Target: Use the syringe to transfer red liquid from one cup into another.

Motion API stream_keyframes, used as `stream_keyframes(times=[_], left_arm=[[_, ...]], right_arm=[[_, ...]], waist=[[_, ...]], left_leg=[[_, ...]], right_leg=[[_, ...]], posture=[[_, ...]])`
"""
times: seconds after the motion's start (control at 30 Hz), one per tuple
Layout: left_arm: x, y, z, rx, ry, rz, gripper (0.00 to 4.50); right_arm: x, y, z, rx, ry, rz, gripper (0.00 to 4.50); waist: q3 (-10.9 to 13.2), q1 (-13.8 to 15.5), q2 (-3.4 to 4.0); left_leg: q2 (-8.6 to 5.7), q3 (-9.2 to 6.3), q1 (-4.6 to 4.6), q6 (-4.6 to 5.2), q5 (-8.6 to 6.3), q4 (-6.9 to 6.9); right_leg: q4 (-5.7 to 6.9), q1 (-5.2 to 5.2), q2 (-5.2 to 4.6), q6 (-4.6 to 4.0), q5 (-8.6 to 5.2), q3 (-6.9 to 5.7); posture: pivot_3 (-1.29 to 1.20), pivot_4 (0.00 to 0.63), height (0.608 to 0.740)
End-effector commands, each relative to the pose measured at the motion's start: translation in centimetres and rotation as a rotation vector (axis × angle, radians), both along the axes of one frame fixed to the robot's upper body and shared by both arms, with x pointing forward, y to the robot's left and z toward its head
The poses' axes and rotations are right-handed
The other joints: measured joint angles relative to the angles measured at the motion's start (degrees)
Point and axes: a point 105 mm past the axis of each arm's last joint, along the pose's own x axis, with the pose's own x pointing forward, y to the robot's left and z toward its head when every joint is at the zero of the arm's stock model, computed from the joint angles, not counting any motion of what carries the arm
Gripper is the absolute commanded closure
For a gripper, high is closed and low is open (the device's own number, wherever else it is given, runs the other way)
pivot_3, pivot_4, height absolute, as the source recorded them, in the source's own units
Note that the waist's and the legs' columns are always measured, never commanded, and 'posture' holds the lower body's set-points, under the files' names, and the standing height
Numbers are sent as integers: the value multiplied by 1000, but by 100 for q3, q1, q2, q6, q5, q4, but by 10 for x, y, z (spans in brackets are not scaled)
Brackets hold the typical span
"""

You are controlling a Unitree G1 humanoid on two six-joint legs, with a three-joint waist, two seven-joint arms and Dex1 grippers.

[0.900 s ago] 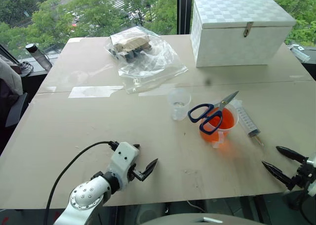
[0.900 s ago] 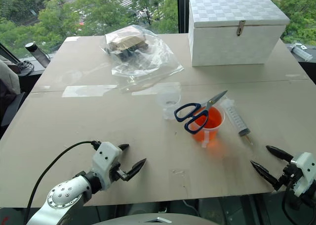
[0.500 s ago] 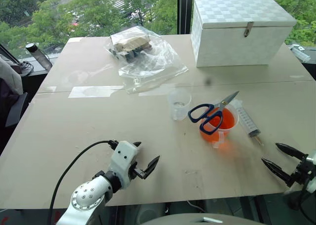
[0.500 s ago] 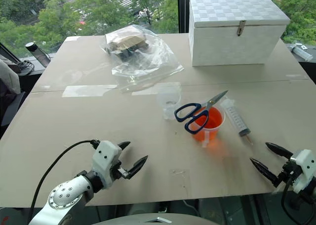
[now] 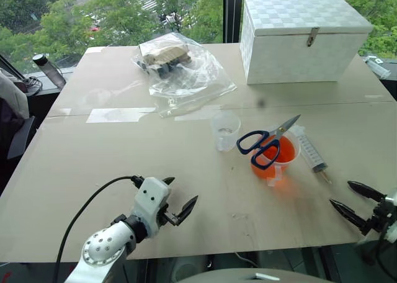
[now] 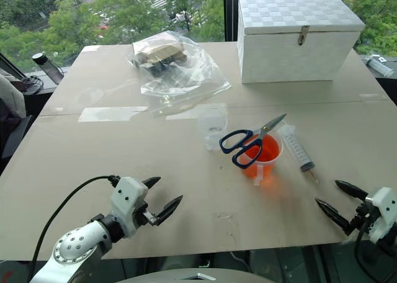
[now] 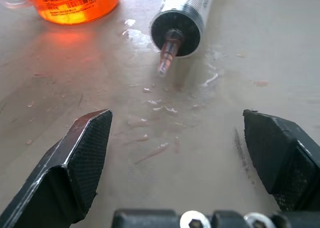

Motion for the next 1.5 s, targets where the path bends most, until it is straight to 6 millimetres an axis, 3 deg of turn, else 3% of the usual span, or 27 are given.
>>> stream_keyframes(times=[0.03,0.13,0.33,0.5,0.73,0.83,1.0,1.1,1.13,1.2,1.27,1.3,1.33,1.5], left_arm=[[10,0,28,-39,-113,-62,0],[17,-12,52,-100,-166,-177,0],[17,-19,83,-134,-198,-355,0],[13,-13,102,-127,-212,-481,0],[10,-15,118,-119,-261,-584,0],[10,-19,117,-128,-274,-608,0],[11,-24,117,-134,-290,-617,0],[14,-25,119,-137,-310,-604,0],[16,-24,119,-135,-321,-598,0],[19,-25,120,-137,-331,-593,0],[20,-26,120,-142,-332,-602,0],[21,-29,124,-155,-341,-608,0],[22,-31,127,-163,-350,-615,0],[24,-44,139,-179,-385,-667,0]], right_arm=[[27,-7,41,104,-68,-108,39],[52,9,68,333,4,-103,39],[82,46,100,508,95,-6,39],[100,87,107,581,208,130,39],[122,108,120,753,316,199,39],[125,120,114,725,352,221,39],[129,129,122,756,340,253,39],[125,130,125,765,335,277,1275],[123,131,126,770,335,290,1931],[119,132,128,776,336,305,2734],[117,133,129,781,336,308,3851],[116,132,130,787,335,308,4150],[116,131,131,799,332,304,4416],[113,124,145,892,315,301,4460]], waist=[[-1,-14,3],[1,-31,0],[10,2,-13],[16,-17,-21],[25,-11,-33],[26,-4,-32],[26,-16,-33],[26,-11,-33],[26,-9,-33],[26,-10,-33],[26,-13,-33],[25,-13,-32],[22,-14,-35],[17,15,-54]], left_leg=[[0,0,1,0,0,0],[0,1,4,-1,1,8],[0,1,-34,-24,15,3],[0,0,-44,-31,21,8],[0,2,-33,-9,8,14],[0,2,-33,-11,9,13],[1,2,-51,-31,21,12],[1,2,-66,-30,21,17],[1,2,-67,-30,21,17],[1,1,-67,-30,21,18],[1,1,-71,-30,21,18],[1,1,-74,-30,21,18],[1,1,-75,-30,21,18],[2,-4,-82,-27,20,31]], right_leg=[[1,0,0,0,0,0],[14,-1,-1,0,1,1],[21,-39,7,22,12,-5],[25,-44,17,25,12,-8],[45,-42,19,25,12,-4],[46,-43,21,25,12,-3],[43,-58,27,26,13,-3],[51,-76,27,27,14,-3],[53,-77,27,27,14,-3],[55,-77,28,27,14,-3],[58,-84,31,27,14,-3],[59,-87,32,27,14,-3],[61,-89,32,28,14,-1],[67,-88,33,28,15,-5]], posture=[[0,150,740],[0,150,740],[0,150,740],[0,150,740],[0,150,740],[0,150,740],[0,150,740],[0,150,740],[0,150,740],[0,150,740],[0,150,740],[0,150,740],[0,150,740],[0,150,740]])
